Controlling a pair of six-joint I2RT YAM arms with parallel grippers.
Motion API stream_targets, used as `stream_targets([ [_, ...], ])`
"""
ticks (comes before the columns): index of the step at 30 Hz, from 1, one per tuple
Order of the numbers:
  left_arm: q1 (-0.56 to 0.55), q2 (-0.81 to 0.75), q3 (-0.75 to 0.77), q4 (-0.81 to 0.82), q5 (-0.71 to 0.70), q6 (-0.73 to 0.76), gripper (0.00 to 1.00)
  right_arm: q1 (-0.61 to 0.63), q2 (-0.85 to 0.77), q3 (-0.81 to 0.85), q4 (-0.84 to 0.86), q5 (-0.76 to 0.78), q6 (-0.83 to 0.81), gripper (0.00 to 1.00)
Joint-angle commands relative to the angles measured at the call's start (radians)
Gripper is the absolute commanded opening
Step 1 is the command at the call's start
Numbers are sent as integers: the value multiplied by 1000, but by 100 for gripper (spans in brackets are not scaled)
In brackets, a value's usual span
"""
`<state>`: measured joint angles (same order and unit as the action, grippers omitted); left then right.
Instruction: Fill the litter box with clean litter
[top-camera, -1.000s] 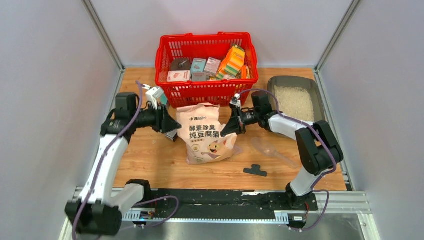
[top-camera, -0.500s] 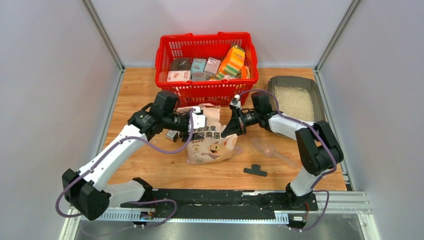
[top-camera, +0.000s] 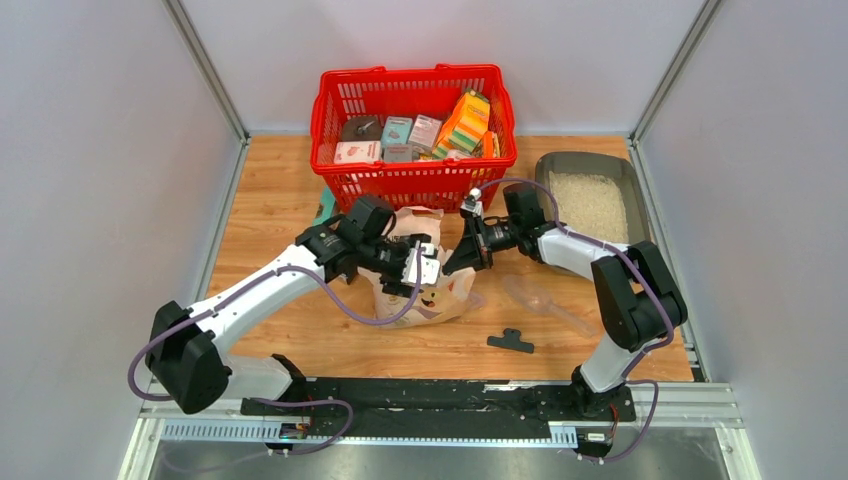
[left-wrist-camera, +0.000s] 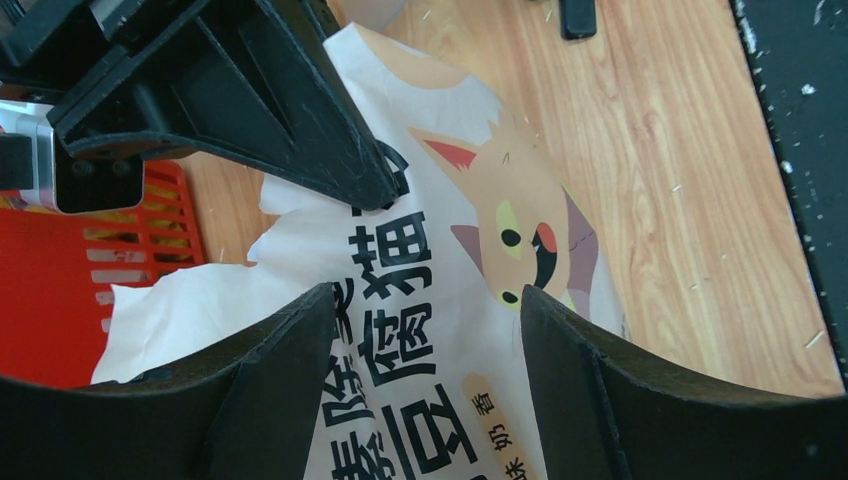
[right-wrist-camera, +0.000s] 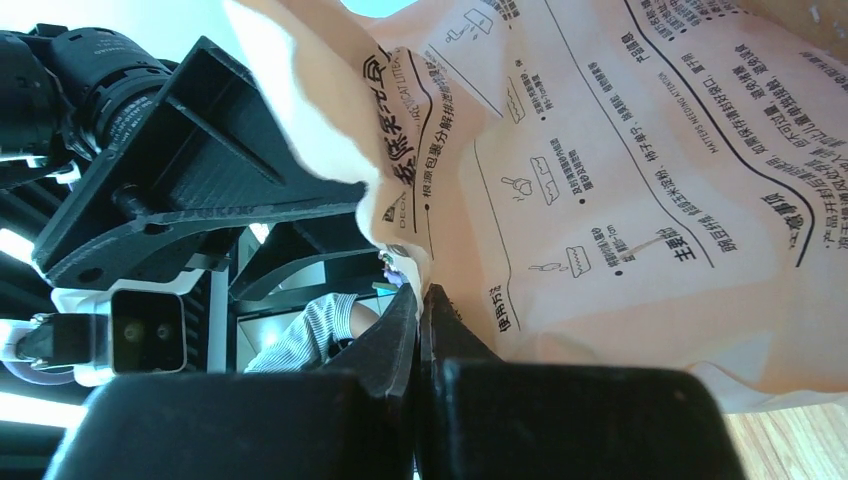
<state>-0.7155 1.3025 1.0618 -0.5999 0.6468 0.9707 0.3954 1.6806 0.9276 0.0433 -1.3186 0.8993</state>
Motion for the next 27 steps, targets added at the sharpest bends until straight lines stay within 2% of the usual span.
stream_targets([
  [1,-6,12,-34,49,-33,78,75,-16,-61,16,-5,-82,16,0],
  [4,-9,15,-55,51,-48,102,68,-26,-59,17,-16,-79,16,0],
  [6,-9,9,-85,121,-88,60,62,-26,-59,17,-19,-80,15,0],
  [10,-7,-28,-157,274,-148,-21,62,-27,-70,28,-95,-76,-37,0],
  [13,-7,-16,-164,276,-131,-39,56,-32,-68,31,-102,-73,-42,0],
  [14,-9,-9,-157,270,-128,-61,53,-33,-68,30,-103,-73,-42,0],
  [15,-7,-2,-149,247,-127,-70,44,-39,-68,30,-103,-73,-42,0],
  [18,-7,9,-137,230,-154,-107,29,-52,-71,34,-123,-67,-57,0],
  [24,-6,-46,-158,196,-171,-148,4,-85,-85,34,-149,-54,-80,0],
  [27,-7,-62,-166,187,-142,-191,0,-105,-90,50,-181,-41,-126,0],
])
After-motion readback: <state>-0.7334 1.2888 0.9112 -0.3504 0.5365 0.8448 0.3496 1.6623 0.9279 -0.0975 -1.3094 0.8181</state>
